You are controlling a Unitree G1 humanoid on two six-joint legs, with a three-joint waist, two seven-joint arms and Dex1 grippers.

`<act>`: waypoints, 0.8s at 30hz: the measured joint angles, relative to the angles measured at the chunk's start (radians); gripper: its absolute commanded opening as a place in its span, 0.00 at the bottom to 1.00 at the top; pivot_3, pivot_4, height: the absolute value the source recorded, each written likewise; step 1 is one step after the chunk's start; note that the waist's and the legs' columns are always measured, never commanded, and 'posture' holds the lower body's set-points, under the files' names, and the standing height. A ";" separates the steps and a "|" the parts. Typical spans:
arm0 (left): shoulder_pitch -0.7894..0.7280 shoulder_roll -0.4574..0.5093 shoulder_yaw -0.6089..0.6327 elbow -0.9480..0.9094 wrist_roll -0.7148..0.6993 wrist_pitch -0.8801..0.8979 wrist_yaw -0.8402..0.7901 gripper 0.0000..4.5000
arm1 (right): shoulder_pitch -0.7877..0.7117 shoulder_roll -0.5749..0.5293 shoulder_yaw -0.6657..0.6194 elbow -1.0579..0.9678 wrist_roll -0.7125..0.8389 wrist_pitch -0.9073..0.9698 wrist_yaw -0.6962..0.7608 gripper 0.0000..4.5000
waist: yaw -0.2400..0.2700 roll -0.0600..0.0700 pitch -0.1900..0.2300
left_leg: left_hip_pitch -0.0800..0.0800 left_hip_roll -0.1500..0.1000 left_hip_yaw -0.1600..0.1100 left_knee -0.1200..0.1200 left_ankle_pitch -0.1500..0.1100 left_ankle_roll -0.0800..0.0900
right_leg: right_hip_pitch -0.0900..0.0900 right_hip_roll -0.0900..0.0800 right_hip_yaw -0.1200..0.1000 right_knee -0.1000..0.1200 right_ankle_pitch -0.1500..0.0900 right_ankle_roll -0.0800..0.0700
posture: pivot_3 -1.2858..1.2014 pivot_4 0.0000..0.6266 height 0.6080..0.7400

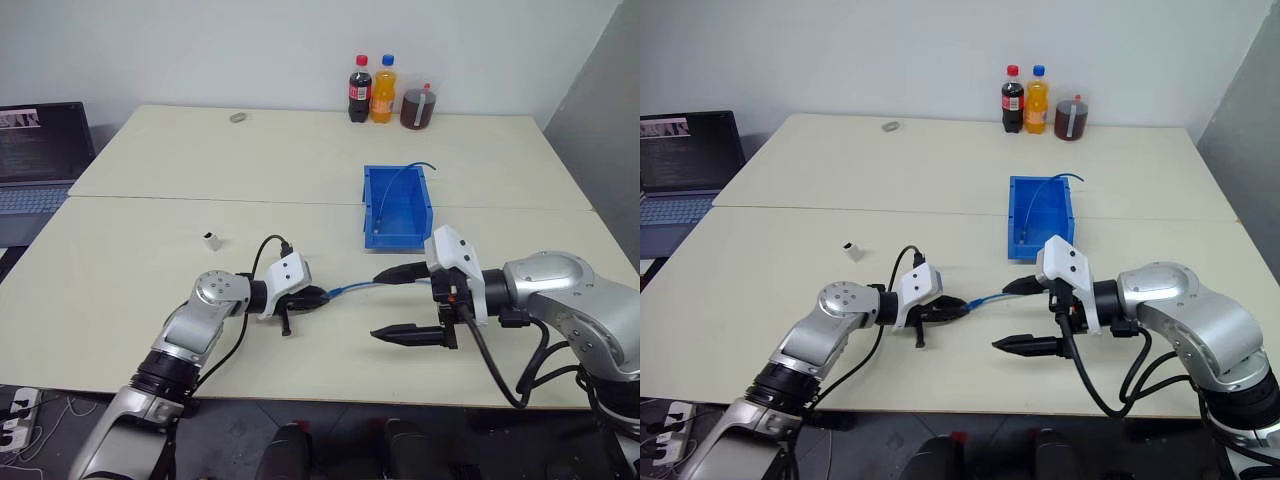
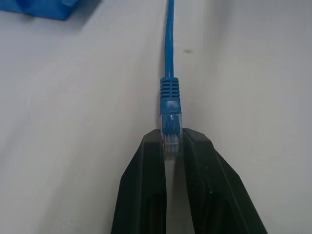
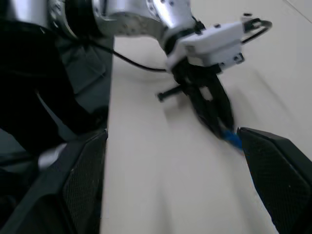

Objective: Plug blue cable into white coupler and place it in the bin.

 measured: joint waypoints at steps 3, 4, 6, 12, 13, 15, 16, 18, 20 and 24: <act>0.000 -0.044 0.056 0.005 -0.046 -0.072 0.017 0.05 | 0.026 0.003 -0.006 -0.010 0.038 0.021 -0.024 1.00 | -0.004 0.000 0.000 | 0.000 0.000 0.000 -0.001 0.000 0.000 | -0.001 0.000 0.000 0.000 0.000 0.000 | 0.52 0.24 1.00; 0.000 -0.058 0.075 0.006 -0.064 -0.098 0.018 0.05 | 0.039 0.006 -0.004 -0.012 0.040 0.020 -0.039 1.00 | -0.006 0.000 0.000 | 0.001 0.000 0.000 -0.001 0.000 0.000 | -0.001 0.000 0.000 0.000 0.000 0.000 | 0.52 0.24 1.00; 0.011 -0.086 0.111 -0.007 -0.105 -0.141 0.018 0.05 | 0.071 0.027 0.012 -0.005 0.031 0.019 -0.076 1.00 | -0.010 0.000 0.000 | 0.001 0.001 0.001 -0.002 0.000 0.000 | -0.001 0.000 0.000 0.000 0.000 0.000 | 0.52 0.24 1.00; 0.067 -0.100 0.138 -0.072 -0.183 -0.144 0.005 0.05 | 0.105 0.124 0.028 0.051 0.012 0.002 -0.188 1.00 | -0.009 -0.001 0.000 | 0.001 0.001 0.000 -0.001 0.000 0.000 | 0.000 0.001 0.000 0.000 0.000 0.000 | 0.52 0.24 1.00; 0.072 -0.104 0.144 -0.088 -0.199 -0.139 0.004 0.05 | 0.116 0.143 0.025 0.062 0.012 -0.005 -0.203 1.00 | -0.009 -0.001 0.000 | 0.001 0.000 0.000 -0.001 0.000 0.000 | 0.000 0.001 0.000 0.000 0.000 0.000 | 0.52 0.24 1.00; 0.088 -0.107 0.156 -0.133 -0.241 -0.126 -0.006 0.05 | 0.125 0.196 0.003 0.093 0.034 -0.009 -0.232 1.00 | -0.009 -0.001 0.000 | 0.001 0.000 0.000 -0.001 0.000 0.000 | 0.000 0.001 0.000 0.000 0.000 0.000 | 0.52 0.24 1.00; 0.093 -0.107 0.156 -0.148 -0.256 -0.120 -0.012 0.05 | 0.125 0.209 -0.012 0.100 0.045 -0.009 -0.239 1.00 | -0.008 -0.001 0.000 | 0.001 0.000 0.000 -0.001 0.000 0.000 | 0.000 0.000 0.001 0.000 0.000 0.000 | 0.52 0.24 1.00; 0.109 -0.111 0.157 -0.180 -0.291 -0.093 -0.017 0.05 | 0.122 0.227 -0.047 0.114 0.070 -0.010 -0.249 1.00 | -0.008 -0.001 0.000 | 0.001 0.000 0.000 -0.001 0.000 0.000 | 0.000 0.000 0.001 0.000 0.000 0.000 | 0.52 0.24 1.00; 0.117 -0.115 0.157 -0.208 -0.325 -0.059 -0.017 0.05 | 0.119 0.227 -0.055 0.131 0.076 -0.010 -0.256 1.00 | -0.008 -0.001 0.000 | 0.001 0.000 0.000 -0.001 0.000 0.000 | 0.000 0.000 0.000 0.000 0.000 0.000 | 0.52 0.24 1.00; 0.126 -0.113 0.157 -0.244 -0.359 -0.023 -0.019 0.05 | 0.111 0.262 -0.068 0.159 0.094 -0.016 -0.264 1.00 | -0.010 -0.001 0.000 | 0.001 0.001 0.000 -0.002 0.000 0.000 | 0.000 0.001 0.000 0.000 0.000 0.000 | 0.52 0.24 1.00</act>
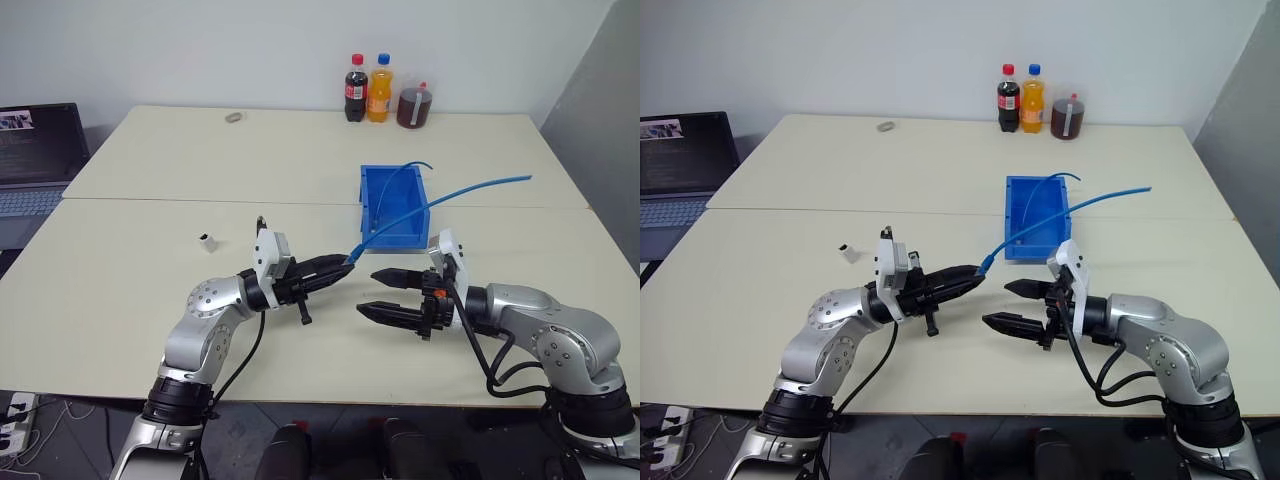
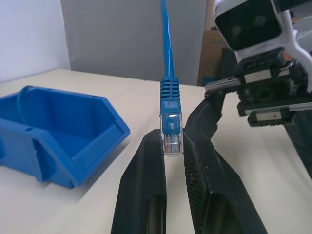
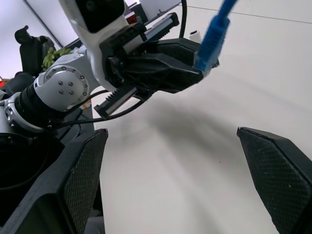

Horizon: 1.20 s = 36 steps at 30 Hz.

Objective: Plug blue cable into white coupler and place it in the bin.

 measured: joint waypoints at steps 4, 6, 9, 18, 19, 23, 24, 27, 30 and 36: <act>0.010 0.001 -0.001 -0.023 -0.024 0.036 -0.010 0.05 | -0.029 0.031 -0.018 0.035 0.019 -0.021 -0.017 1.00 | -0.001 0.000 0.000 | 0.000 0.000 0.000 0.000 0.000 0.000 | 0.000 0.000 0.000 0.000 0.000 0.000 | 0.52 0.24 1.00; 0.020 0.004 -0.001 -0.034 -0.035 0.055 -0.015 0.05 | -0.037 0.046 -0.019 0.053 0.019 -0.037 -0.023 1.00 | -0.001 0.000 0.000 | 0.000 0.000 0.000 0.000 0.000 0.000 | 0.000 0.000 0.000 0.000 0.000 0.000 | 0.52 0.24 1.00; 0.039 0.007 -0.002 -0.061 -0.060 0.086 -0.021 0.05 | -0.038 0.066 -0.027 0.077 0.024 -0.059 -0.028 1.00 | -0.001 0.000 0.000 | 0.000 0.000 0.000 0.000 0.000 0.000 | 0.000 0.000 0.000 0.000 0.000 0.000 | 0.52 0.24 1.00; 0.049 0.006 0.002 -0.093 -0.120 0.163 -0.011 0.05 | -0.038 0.062 -0.037 0.086 0.068 -0.082 0.009 1.00 | -0.001 0.000 0.000 | 0.000 0.000 0.000 0.000 0.000 0.000 | 0.000 0.000 0.000 0.000 0.000 0.000 | 0.52 0.24 1.00; 0.048 0.006 0.004 -0.093 -0.130 0.168 -0.009 0.05 | -0.038 0.057 -0.035 0.086 0.068 -0.082 0.012 1.00 | -0.001 0.000 0.000 | 0.000 0.000 0.000 0.000 0.000 0.000 | 0.000 0.000 0.000 0.000 0.000 0.000 | 0.52 0.24 1.00; 0.047 0.008 0.015 -0.099 -0.142 0.187 -0.003 0.05 | -0.038 0.054 -0.031 0.086 0.068 -0.082 0.015 0.92 | -0.001 0.000 0.000 | 0.000 0.000 0.000 0.000 0.000 0.000 | 0.000 0.000 0.000 0.000 0.000 0.000 | 0.52 0.24 1.00; 0.047 0.008 0.017 -0.103 -0.143 0.189 -0.001 0.05 | -0.038 0.055 -0.031 0.086 0.068 -0.082 0.015 0.88 | -0.001 0.000 0.000 | 0.000 0.000 0.000 0.000 0.000 0.000 | 0.000 0.000 0.000 0.000 0.000 0.000 | 0.52 0.24 1.00; 0.047 0.011 0.020 -0.114 -0.144 0.194 0.000 0.05 | -0.038 0.055 -0.031 0.086 0.068 -0.084 0.015 0.73 | -0.001 0.000 0.000 | 0.000 0.000 0.000 0.000 0.000 0.000 | 0.000 0.000 0.000 -0.001 0.000 0.000 | 0.52 0.24 1.00; 0.047 0.012 0.020 -0.115 -0.147 0.206 0.000 0.05 | -0.039 0.055 -0.028 0.087 0.067 -0.089 0.015 0.73 | -0.001 0.000 0.000 | 0.000 0.000 0.000 0.000 0.000 0.000 | 0.000 0.000 0.000 -0.001 0.000 0.000 | 0.52 0.24 1.00; 0.047 0.018 0.020 -0.120 -0.158 0.228 -0.003 0.05 | -0.046 0.057 -0.013 0.088 0.068 -0.091 0.022 0.73 | -0.001 0.000 0.000 | 0.000 0.000 0.000 0.000 0.000 0.000 | 0.000 0.000 0.000 -0.001 0.000 0.000 | 0.52 0.24 1.00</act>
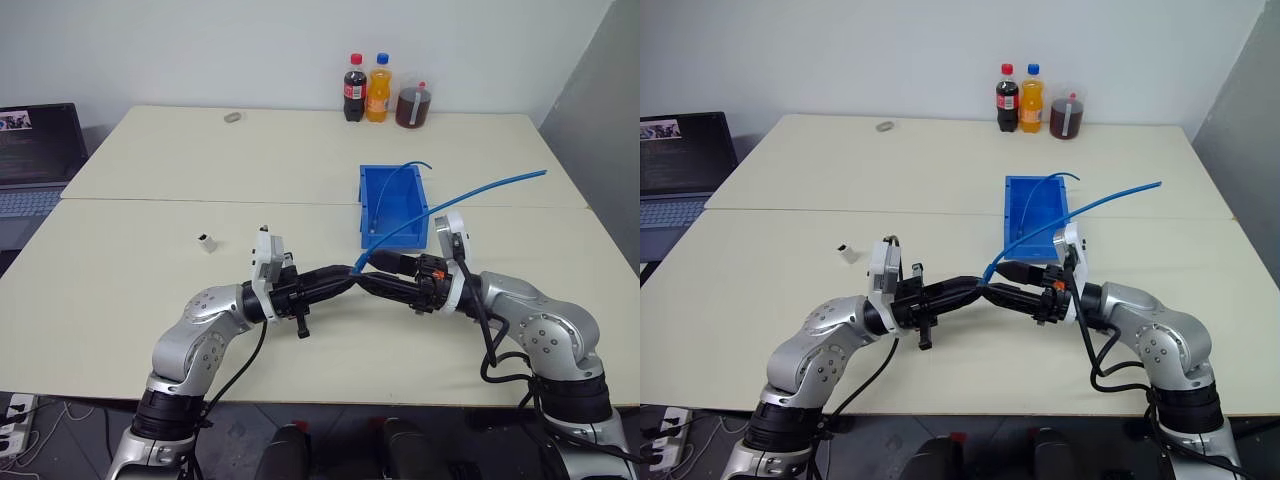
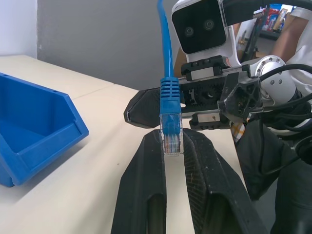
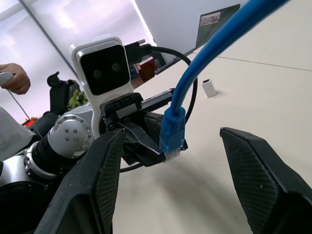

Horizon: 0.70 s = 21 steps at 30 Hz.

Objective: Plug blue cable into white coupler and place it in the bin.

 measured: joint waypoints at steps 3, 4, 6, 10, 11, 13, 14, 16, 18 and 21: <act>0.000 0.000 0.000 -0.001 -0.011 0.008 -0.009 0.05 | -0.014 0.001 0.000 0.001 0.001 0.000 0.008 0.73 | 0.000 0.000 0.000 | 0.000 0.000 0.000 0.000 0.000 0.000 | 0.000 0.000 0.000 0.000 0.000 0.000 | 0.52 0.24 1.00; 0.000 0.001 0.000 -0.005 -0.020 0.019 -0.011 0.05 | -0.015 0.003 0.001 0.002 0.002 0.000 0.008 0.73 | 0.000 0.000 0.000 | 0.000 0.000 0.000 0.000 0.000 0.000 | 0.000 0.000 0.000 0.000 0.000 0.000 | 0.52 0.24 1.00; 0.000 0.004 0.000 -0.014 -0.037 0.041 -0.014 0.05 | -0.016 0.007 0.004 0.004 0.007 0.000 0.010 0.73 | 0.000 0.000 0.000 | 0.000 0.000 0.000 0.000 0.000 0.000 | 0.000 0.000 0.000 0.000 0.000 0.000 | 0.52 0.24 1.00; 0.000 0.020 0.005 -0.039 -0.061 0.072 -0.015 0.05 | -0.016 0.007 0.004 0.007 0.023 0.002 0.027 0.73 | 0.000 0.000 0.000 | 0.000 0.000 0.000 0.000 0.000 0.000 | 0.000 0.000 0.000 0.000 0.000 0.000 | 0.52 0.24 1.00; 0.000 0.020 0.008 -0.040 -0.062 0.076 -0.015 0.05 | -0.016 0.006 0.004 0.007 0.031 0.003 0.029 0.73 | 0.000 0.000 0.000 | 0.000 0.000 0.000 0.000 0.000 0.000 | 0.000 0.000 0.000 0.000 0.000 0.000 | 0.52 0.24 1.00; 0.000 0.025 0.016 -0.041 -0.080 0.092 -0.015 0.05 | -0.016 -0.004 0.004 0.007 0.032 0.008 0.031 0.73 | 0.000 0.000 0.000 | 0.000 0.000 0.000 0.000 0.000 0.000 | 0.000 0.000 0.000 0.000 0.000 0.000 | 0.52 0.24 1.00; 0.000 0.025 0.019 -0.042 -0.081 0.093 -0.014 0.05 | -0.016 -0.006 0.004 0.008 0.032 0.009 0.031 0.73 | 0.000 0.000 0.000 | 0.000 0.000 0.000 0.000 0.000 0.000 | 0.000 0.000 0.000 0.000 0.000 0.000 | 0.52 0.24 1.00; 0.000 0.027 0.021 -0.047 -0.087 0.099 -0.013 0.05 | -0.016 -0.009 0.004 0.009 0.035 0.011 0.032 0.73 | 0.000 0.000 0.000 | 0.000 0.000 0.000 0.000 0.000 0.000 | 0.000 0.000 0.000 0.000 0.000 0.000 | 0.52 0.24 1.00; 0.000 0.028 0.022 -0.050 -0.099 0.111 -0.012 0.05 | -0.016 -0.012 0.004 0.009 0.041 0.013 0.040 0.65 | 0.000 0.000 0.000 | 0.000 0.000 0.000 0.000 0.000 0.000 | 0.000 0.000 0.000 -0.001 0.000 0.000 | 0.52 0.24 1.00; 0.000 0.029 0.023 -0.050 -0.102 0.119 -0.011 0.05 | -0.016 -0.018 0.004 0.009 0.042 0.016 0.051 0.50 | 0.000 0.000 0.000 | 0.000 0.000 0.000 -0.001 0.000 0.000 | 0.000 0.000 0.000 -0.001 0.000 0.000 | 0.52 0.24 1.00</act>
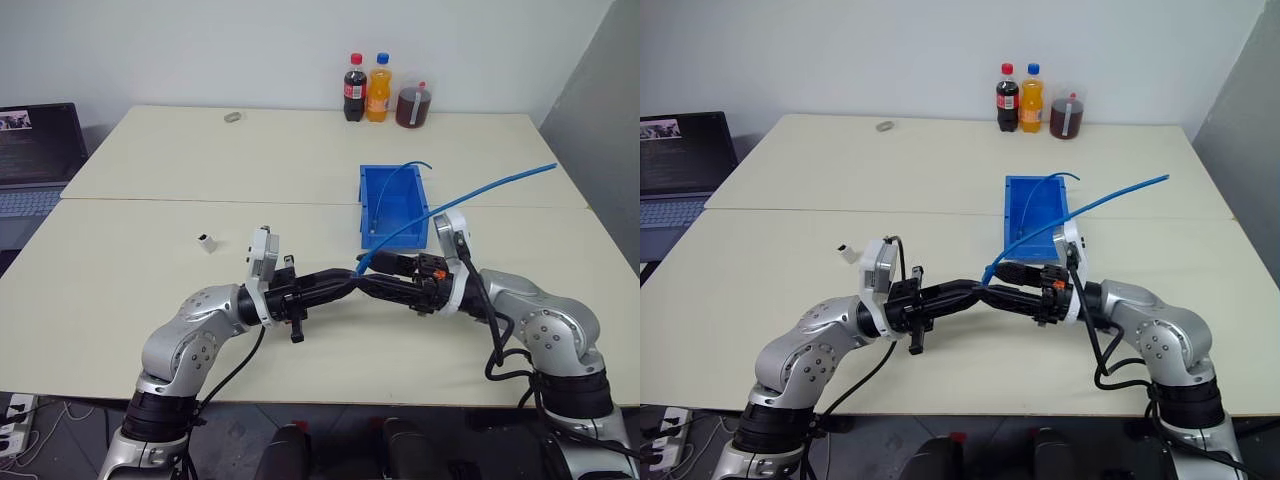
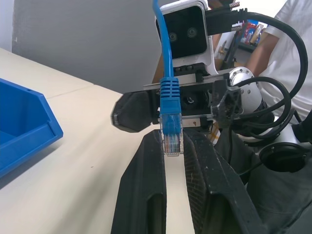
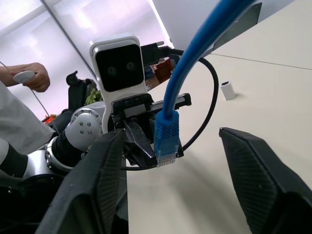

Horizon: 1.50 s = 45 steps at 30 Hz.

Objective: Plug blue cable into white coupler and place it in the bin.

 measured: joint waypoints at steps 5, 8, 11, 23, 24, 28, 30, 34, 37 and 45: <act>0.000 0.008 0.000 0.000 0.001 0.005 -0.004 0.05 | -0.001 0.000 0.000 0.000 0.008 0.002 0.003 0.28 | 0.000 0.000 0.000 | 0.000 0.000 0.000 0.000 0.000 0.000 | 0.000 0.000 0.000 0.000 0.000 0.001 | 0.52 0.24 1.00; 0.000 0.008 0.000 0.000 0.001 0.005 -0.005 0.05 | -0.003 0.000 0.000 0.000 0.014 0.002 0.005 0.15 | 0.000 0.000 0.000 | 0.000 0.000 0.000 0.000 0.000 0.000 | 0.000 0.000 0.000 0.000 -0.001 0.001 | 0.52 0.24 1.00; 0.000 0.008 -0.001 0.000 0.001 0.006 -0.009 0.05 | -0.003 0.000 0.000 0.001 0.017 0.002 0.007 0.04 | 0.000 0.000 0.000 | 0.000 0.000 0.000 0.000 0.000 0.000 | 0.000 0.000 0.000 0.000 -0.001 0.001 | 0.52 0.24 1.00; -0.001 0.010 -0.004 0.000 0.013 0.003 -0.021 0.05 | -0.004 -0.010 0.003 0.003 0.019 0.005 0.020 0.04 | 0.000 0.000 0.000 | 0.000 0.000 0.000 0.000 0.000 0.000 | 0.000 0.000 0.000 -0.001 -0.002 0.004 | 0.52 0.24 1.00; -0.002 0.011 -0.006 0.000 0.026 -0.004 -0.019 0.05 | -0.004 -0.010 0.003 0.006 0.019 0.006 0.019 0.04 | 0.000 0.000 0.000 | 0.000 0.000 0.000 0.000 0.000 0.000 | 0.000 0.000 0.000 -0.001 -0.002 0.004 | 0.52 0.24 1.00; -0.020 0.009 -0.032 0.009 0.106 -0.066 0.006 0.05 | -0.008 -0.010 0.000 0.028 0.016 0.006 -0.004 0.04 | 0.001 0.000 0.000 | 0.000 0.000 0.000 0.000 0.000 0.000 | 0.000 0.000 0.000 -0.001 -0.002 0.003 | 0.52 0.24 1.00; -0.041 0.007 -0.049 0.031 0.143 -0.098 0.019 0.05 | -0.015 -0.009 -0.003 0.038 0.006 0.004 -0.025 0.04 | 0.001 0.000 0.000 | 0.000 0.000 0.000 0.000 0.000 0.000 | 0.000 0.000 0.000 -0.001 -0.002 0.004 | 0.52 0.24 1.00; -0.053 -0.003 -0.054 0.068 0.178 -0.159 0.019 0.05 | -0.028 -0.001 -0.002 0.042 -0.007 0.001 -0.057 0.04 | 0.001 0.000 0.000 | -0.001 0.000 0.000 -0.001 0.000 0.000 | 0.000 0.000 0.000 -0.002 -0.002 0.003 | 0.52 0.24 1.00; -0.064 -0.006 -0.054 0.089 0.183 -0.184 0.022 0.05 | -0.042 0.000 -0.002 0.042 -0.009 0.002 -0.073 0.04 | 0.001 0.000 0.000 | -0.001 0.000 0.000 -0.001 0.000 0.000 | -0.001 0.000 0.000 -0.002 -0.001 0.001 | 0.52 0.24 1.00; -0.082 0.014 -0.058 0.093 0.169 -0.066 0.050 0.34 | -0.042 -0.017 -0.005 0.032 -0.006 0.004 -0.083 0.04 | 0.000 0.000 0.000 | -0.001 0.000 0.000 -0.001 0.000 0.000 | -0.001 0.000 0.000 -0.002 -0.002 0.003 | 0.52 0.24 1.00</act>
